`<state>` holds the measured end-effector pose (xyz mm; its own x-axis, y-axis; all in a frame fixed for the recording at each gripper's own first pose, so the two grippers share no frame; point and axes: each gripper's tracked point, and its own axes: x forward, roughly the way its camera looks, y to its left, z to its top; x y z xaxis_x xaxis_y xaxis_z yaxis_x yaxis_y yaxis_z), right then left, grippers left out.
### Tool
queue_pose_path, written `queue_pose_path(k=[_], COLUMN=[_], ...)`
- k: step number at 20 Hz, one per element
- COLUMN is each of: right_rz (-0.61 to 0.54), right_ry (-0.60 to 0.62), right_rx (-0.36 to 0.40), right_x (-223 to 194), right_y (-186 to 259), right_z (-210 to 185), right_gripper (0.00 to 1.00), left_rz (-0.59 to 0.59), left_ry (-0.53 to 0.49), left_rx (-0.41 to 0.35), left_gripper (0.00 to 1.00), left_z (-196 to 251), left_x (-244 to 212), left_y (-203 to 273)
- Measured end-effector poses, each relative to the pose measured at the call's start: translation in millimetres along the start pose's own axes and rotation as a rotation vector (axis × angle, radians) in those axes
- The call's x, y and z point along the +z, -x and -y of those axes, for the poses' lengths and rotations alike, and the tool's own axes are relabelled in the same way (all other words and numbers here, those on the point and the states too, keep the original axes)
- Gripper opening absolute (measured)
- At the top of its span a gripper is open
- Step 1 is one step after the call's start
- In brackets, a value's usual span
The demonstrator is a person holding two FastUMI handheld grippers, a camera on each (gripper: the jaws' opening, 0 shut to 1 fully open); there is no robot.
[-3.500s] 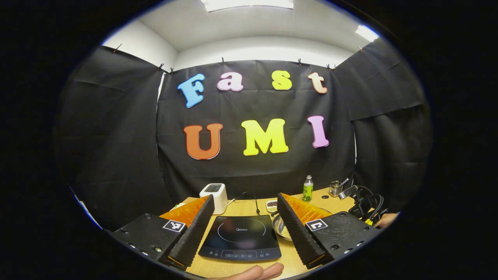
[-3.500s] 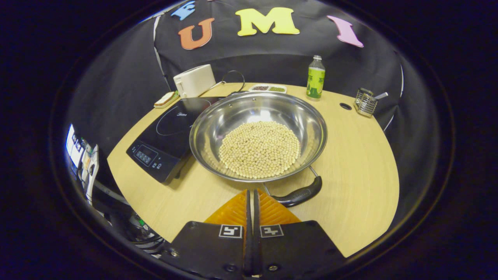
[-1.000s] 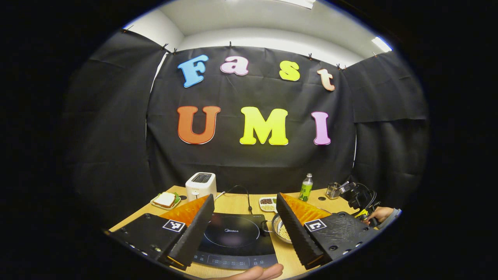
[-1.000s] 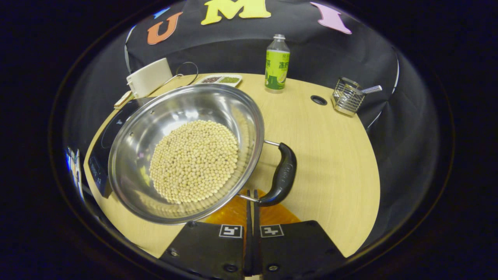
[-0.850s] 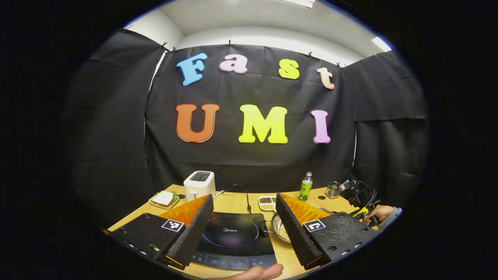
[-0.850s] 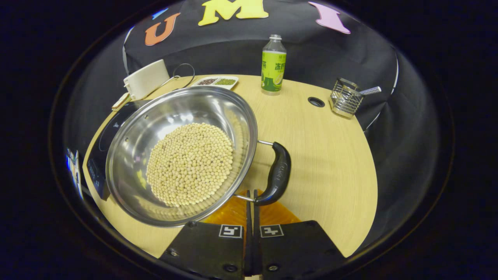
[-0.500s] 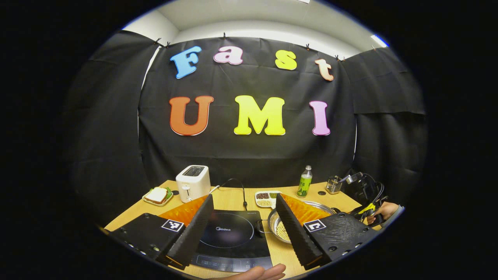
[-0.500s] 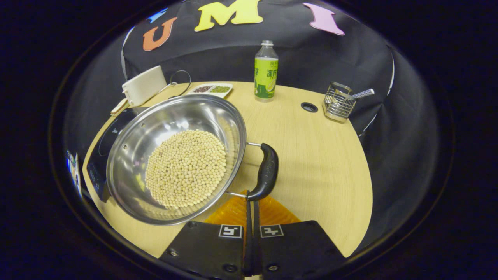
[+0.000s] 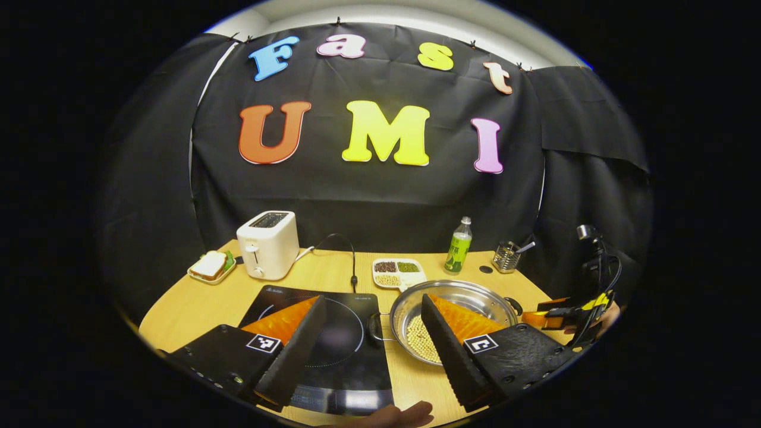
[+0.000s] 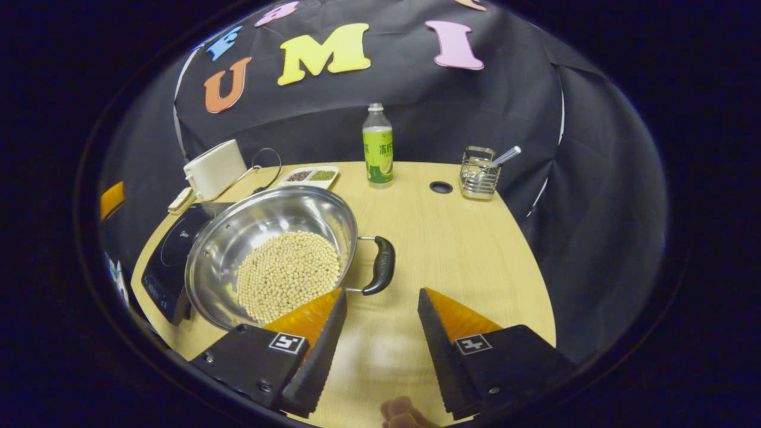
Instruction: First push the handle of the pot to place it horizontally, then grasp the pot with both hands and set it on the induction cooktop.
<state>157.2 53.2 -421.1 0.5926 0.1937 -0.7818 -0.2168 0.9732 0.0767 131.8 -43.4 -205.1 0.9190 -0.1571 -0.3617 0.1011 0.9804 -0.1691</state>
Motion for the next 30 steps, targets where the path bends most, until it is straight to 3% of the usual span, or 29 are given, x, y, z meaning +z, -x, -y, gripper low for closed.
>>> queue_pose_path(k=[7,9,10,19,26,30], right_rz=[0.150,0.163,0.163,0.065,0.022,0.005], right_ry=[0.031,0.035,0.035,-0.017,-0.043,-0.057], right_rx=[-0.005,-0.002,-0.002,-0.032,0.002,0.024], right_x=[36,41,43,35,27,24], right_y=[34,32,28,-34,-62,-68], right_z=[-17,-23,-25,-23,-29,-29], right_gripper=[0.82,0.99,1.00,0.99,0.96,0.95], left_rz=[-0.118,-0.145,-0.159,-0.242,-0.333,-0.369], left_ry=[-0.015,-0.018,-0.015,0.056,0.126,0.103], left_rx=[-0.020,-0.021,-0.020,-0.034,-0.047,-0.051], left_gripper=[0.96,0.96,0.96,0.96,0.96,0.94], left_z=[18,22,23,26,24,24], left_x=[-40,-48,-53,-81,-103,-112], left_y=[-39,-50,-55,-105,-126,-130])
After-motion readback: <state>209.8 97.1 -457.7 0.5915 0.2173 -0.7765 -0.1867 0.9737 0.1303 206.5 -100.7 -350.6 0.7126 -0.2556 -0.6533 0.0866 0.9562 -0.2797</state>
